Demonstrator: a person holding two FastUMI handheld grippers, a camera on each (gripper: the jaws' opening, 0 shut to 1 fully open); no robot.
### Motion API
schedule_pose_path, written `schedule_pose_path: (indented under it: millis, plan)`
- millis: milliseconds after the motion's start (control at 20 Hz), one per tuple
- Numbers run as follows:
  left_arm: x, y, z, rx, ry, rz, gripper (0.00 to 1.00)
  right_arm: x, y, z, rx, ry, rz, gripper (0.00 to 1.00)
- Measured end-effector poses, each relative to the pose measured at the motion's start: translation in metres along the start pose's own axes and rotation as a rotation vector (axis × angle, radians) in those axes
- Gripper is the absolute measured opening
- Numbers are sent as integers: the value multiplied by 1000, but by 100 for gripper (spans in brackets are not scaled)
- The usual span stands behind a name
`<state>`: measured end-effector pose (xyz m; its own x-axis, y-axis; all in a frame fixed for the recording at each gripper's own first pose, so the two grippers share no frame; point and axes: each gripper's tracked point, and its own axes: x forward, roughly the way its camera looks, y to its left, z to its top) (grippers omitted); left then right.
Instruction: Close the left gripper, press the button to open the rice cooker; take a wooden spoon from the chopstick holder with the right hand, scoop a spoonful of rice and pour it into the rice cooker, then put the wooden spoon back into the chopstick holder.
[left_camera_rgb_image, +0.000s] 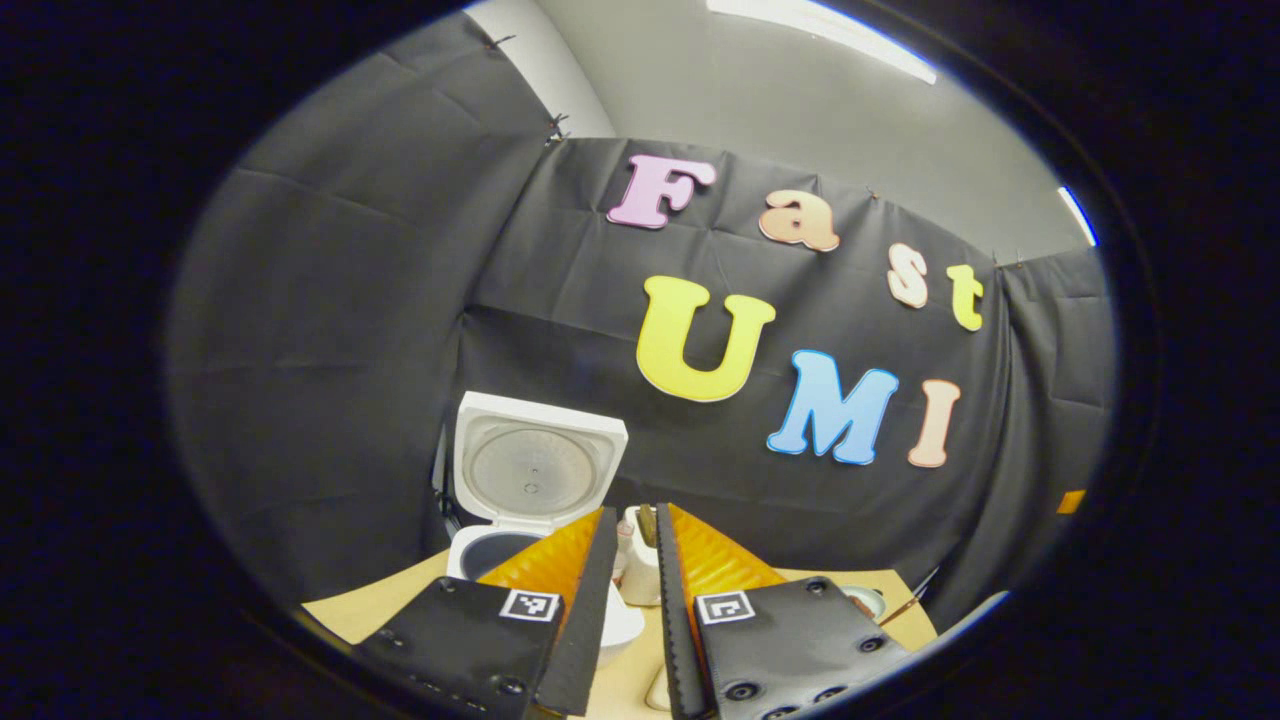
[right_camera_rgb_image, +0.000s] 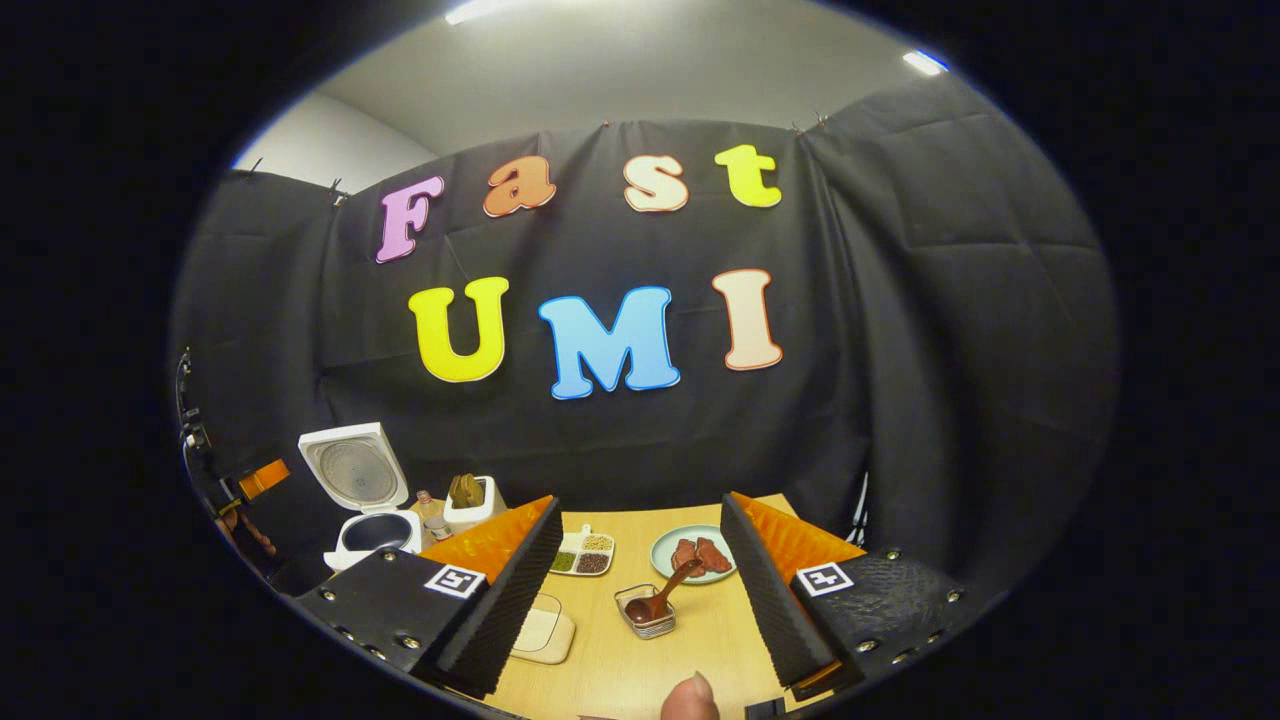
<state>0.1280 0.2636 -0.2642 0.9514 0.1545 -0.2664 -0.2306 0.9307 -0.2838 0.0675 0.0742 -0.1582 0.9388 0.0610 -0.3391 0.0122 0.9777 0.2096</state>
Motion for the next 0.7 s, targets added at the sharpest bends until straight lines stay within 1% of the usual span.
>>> schedule_pose_path:
  millis: [100,150,250,300,350,400,450,500,600,700]
  plan:
    - [-16,-11,-10,11,21,43,42,24,-14,-19,42,30,53,97]
    - [-24,-18,-12,19,27,63,45,39,-19,-29,65,39,89,98]
    - [-40,-35,-18,19,36,103,52,70,-38,-56,117,76,123,97]
    - [-46,-46,-24,5,49,118,67,85,-44,-77,145,122,141,97]
    - [-53,-61,-31,-9,65,125,58,101,-50,-99,175,171,155,97]
    - [-64,-72,-36,-10,79,133,65,114,-58,-116,199,196,173,98]
    - [-67,-79,-39,4,86,149,75,127,-65,-131,214,207,183,98]
    - [-76,-84,-40,29,92,178,89,140,-74,-149,226,229,186,98]
    - [-91,-93,-42,68,108,213,88,161,-81,-183,255,300,210,98]
    - [-102,-103,-49,111,141,235,87,181,-80,-203,299,329,244,98]
